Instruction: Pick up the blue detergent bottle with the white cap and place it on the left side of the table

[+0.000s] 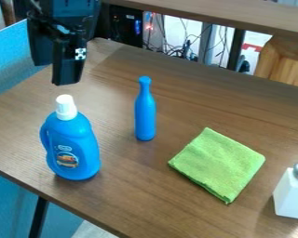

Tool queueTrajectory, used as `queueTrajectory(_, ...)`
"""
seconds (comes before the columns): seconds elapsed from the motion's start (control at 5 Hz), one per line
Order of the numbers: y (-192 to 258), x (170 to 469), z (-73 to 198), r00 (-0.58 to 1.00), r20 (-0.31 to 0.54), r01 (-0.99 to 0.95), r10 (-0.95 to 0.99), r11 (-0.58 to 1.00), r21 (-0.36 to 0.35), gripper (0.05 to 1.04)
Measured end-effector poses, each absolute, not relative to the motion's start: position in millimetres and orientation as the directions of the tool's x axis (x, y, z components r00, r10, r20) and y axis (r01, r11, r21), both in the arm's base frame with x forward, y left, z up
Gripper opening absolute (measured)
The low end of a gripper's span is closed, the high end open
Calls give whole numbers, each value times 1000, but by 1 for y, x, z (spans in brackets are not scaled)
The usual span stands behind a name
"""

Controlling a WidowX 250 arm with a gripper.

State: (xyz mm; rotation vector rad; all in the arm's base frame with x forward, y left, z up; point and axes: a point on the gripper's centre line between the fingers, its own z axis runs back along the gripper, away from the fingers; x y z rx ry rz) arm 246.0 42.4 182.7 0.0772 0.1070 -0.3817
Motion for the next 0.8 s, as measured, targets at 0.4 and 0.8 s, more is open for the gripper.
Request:
queueTrajectory(0.4, 41, 247, 175, 934, -130, 341, -333, 939, 44, 1001)
queueTrajectory(0.8, 46, 250, 167, 967, -128, 230, -218, 969, 85, 1001)
